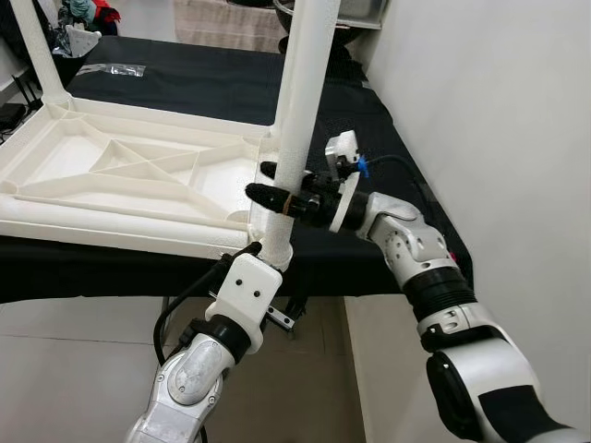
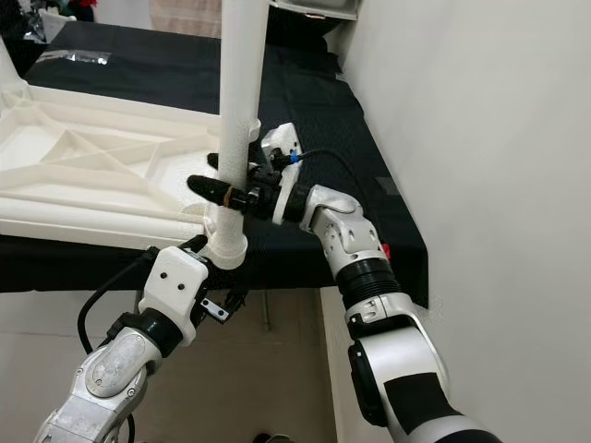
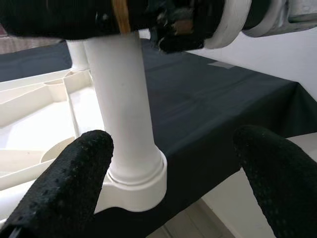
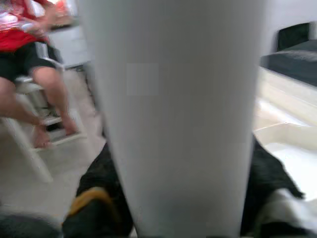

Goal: Building children table

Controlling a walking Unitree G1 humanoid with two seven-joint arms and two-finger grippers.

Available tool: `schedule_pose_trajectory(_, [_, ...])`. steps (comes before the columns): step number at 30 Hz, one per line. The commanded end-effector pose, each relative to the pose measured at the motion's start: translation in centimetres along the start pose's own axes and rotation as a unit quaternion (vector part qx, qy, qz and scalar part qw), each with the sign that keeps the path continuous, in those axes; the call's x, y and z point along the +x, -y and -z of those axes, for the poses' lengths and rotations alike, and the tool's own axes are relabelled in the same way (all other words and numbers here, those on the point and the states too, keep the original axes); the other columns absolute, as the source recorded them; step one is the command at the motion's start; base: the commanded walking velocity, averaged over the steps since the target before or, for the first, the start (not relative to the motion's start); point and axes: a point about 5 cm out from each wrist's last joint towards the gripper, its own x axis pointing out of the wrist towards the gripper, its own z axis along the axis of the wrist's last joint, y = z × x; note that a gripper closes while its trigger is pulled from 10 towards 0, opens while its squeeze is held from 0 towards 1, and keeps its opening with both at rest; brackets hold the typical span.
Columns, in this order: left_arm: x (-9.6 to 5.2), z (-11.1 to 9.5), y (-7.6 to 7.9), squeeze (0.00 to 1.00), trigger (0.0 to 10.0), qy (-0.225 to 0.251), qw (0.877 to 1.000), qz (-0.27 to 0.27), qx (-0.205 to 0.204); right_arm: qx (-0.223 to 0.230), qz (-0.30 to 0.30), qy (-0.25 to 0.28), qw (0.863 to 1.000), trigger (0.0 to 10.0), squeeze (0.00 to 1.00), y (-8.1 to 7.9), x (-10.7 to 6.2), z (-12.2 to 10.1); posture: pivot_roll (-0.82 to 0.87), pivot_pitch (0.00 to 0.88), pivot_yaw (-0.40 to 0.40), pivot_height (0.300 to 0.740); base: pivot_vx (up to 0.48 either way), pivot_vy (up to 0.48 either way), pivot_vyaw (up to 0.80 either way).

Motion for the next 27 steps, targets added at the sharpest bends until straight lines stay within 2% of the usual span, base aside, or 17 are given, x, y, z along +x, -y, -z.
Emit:
schedule_pose_trajectory(1, [-0.2, -0.2, 0.3, 0.0, 10.0, 0.003, 1.0, 0.003, -0.004, -0.016, 0.078, -0.001, 0.997, 0.0, 0.0, 1.1, 0.6, -0.3, 0.12, 0.135, -0.173, 0.74, 0.0, 0.0, 0.0])
schedule_pose_trajectory(7, [-0.2, -0.2, 0.3, 0.0, 10.0, 0.003, 1.0, 0.001, -0.004, -0.022, 0.272, 0.0, 0.962, 0.0, 0.0, 3.6, 0.1, -0.8, 0.12, 0.138, -0.174, 0.74, 0.0, 0.0, 0.0])
schedule_pose_trajectory(10, [-0.2, -0.2, 0.2, 0.0, 10.0, 0.003, 1.0, 0.001, -0.002, -0.011, 0.445, -0.01, 0.895, 0.0, 0.0, 5.7, -2.2, -0.9, 0.12, 0.141, -0.172, 0.74, 0.0, 0.0, 0.0])
schedule_pose_trajectory(11, [-0.2, -0.2, 0.2, 0.0, 10.0, 0.003, 1.0, 0.001, -0.002, -0.011, 0.445, -0.01, 0.895, 0.0, 0.0, 5.7, -2.2, -0.9, 0.12, 0.141, -0.172, 0.74, 0.0, 0.0, 0.0])
schedule_pose_trajectory(12, [-0.2, -0.2, 0.1, 0.0, 10.0, 0.003, 1.0, 0.0, -0.002, -0.007, 0.507, -0.016, 0.862, 0.0, 0.0, 6.4, -3.3, -0.8, 0.12, 0.141, -0.171, 0.74, 0.0, 0.0, 0.0])
schedule_pose_trajectory(13, [-0.2, -0.2, 0.1, 0.0, 10.0, 0.003, 1.0, 0.0, -0.002, -0.007, 0.507, -0.016, 0.862, 0.0, 0.0, 6.4, -3.3, -0.8, 0.12, 0.141, -0.171, 0.74, 0.0, 0.0, 0.0])
schedule_pose_trajectory(14, [-0.2, -0.2, 0.2, 0.0, 10.0, 0.003, 1.0, 0.0, -0.002, 0.001, 0.562, -0.019, 0.827, 0.0, 0.0, 6.8, -4.4, -0.7, 0.12, 0.141, -0.169, 0.74, 0.0, 0.0, 0.0])
schedule_pose_trajectory(17, [-0.2, -0.2, 0.2, 0.0, 10.0, 0.002, 1.0, 0.0, -0.002, 0.006, 0.594, -0.02, 0.804, 0.0, 0.0, 7.1, -5.1, -0.6, 0.12, 0.142, -0.17, 0.74, 0.0, 0.0, 0.0])
schedule_pose_trajectory(18, [-0.1, -0.2, 0.2, 0.0, 10.0, 0.002, 1.0, 0.001, -0.003, 0.017, 0.63, -0.019, 0.776, 0.0, 0.0, 7.2, -5.7, -0.3, 0.12, 0.143, -0.17, 0.74, 0.0, 0.0, 0.0])
schedule_pose_trajectory(19, [-0.1, -0.2, 0.2, 0.0, 10.0, 0.002, 1.0, 0.001, -0.003, 0.017, 0.63, -0.019, 0.776, 0.0, 0.0, 7.2, -5.7, -0.3, 0.12, 0.143, -0.17, 0.74, 0.0, 0.0, 0.0])
schedule_pose_trajectory(21, [0.0, -0.2, 0.2, 0.0, 10.0, 0.003, 1.0, 0.0, -0.002, 0.039, 0.699, -0.026, 0.714, 0.0, 0.0, 7.2, -6.7, 0.7, 0.12, 0.146, -0.169, 0.74, 0.0, 0.0, 0.0])
schedule_pose_trajectory(22, [0.0, -0.2, 0.2, 0.0, 10.0, 0.003, 1.0, 0.0, -0.002, 0.039, 0.699, -0.026, 0.714, 0.0, 0.0, 7.2, -6.7, 0.7, 0.12, 0.146, -0.169, 0.74, 0.0, 0.0, 0.0])
schedule_pose_trajectory(23, [0.0, -0.2, 0.2, 0.0, 10.0, 0.002, 1.0, 0.0, -0.002, 0.046, 0.715, -0.024, 0.697, 0.0, 0.0, 7.0, -6.7, 1.0, 0.12, 0.146, -0.168, 0.74, 0.0, 0.0, 0.0])
schedule_pose_trajectory(24, [0.0, -0.2, 0.1, 0.0, 10.0, 0.002, 1.0, 0.0, -0.001, 0.056, 0.714, -0.012, 0.698, 10.0, 0.0, 6.8, -6.2, 1.1, 0.12, 0.147, -0.168, 0.74, 0.0, 0.0, 0.0])
schedule_pose_trajectory(25, [0.0, -0.1, 0.1, 0.0, 10.0, 0.001, 1.0, -0.001, -0.001, 0.06, 0.7, 0.003, 0.711, 10.0, 0.0, 6.6, -5.5, 0.9, 0.12, 0.146, -0.169, 0.74, 0.0, 0.0, 0.0])
schedule_pose_trajectory(26, [0.0, -0.1, 0.1, 0.0, 10.0, 0.0, 1.0, -0.001, -0.001, 0.068, 0.681, 0.024, 0.728, 10.0, 0.36, 6.4, -4.6, 0.6, 0.11, 0.148, -0.17, 0.74, 0.0, 0.0, 0.0])
schedule_pose_trajectory(27, [0.0, -0.1, 0.1, 0.0, 10.0, 0.0, 1.0, -0.001, -0.001, 0.073, 0.669, 0.038, 0.739, 10.0, 0.36, 6.3, -4.1, 0.4, 0.11, 0.148, -0.17, 0.74, 0.0, 0.0, 0.0])
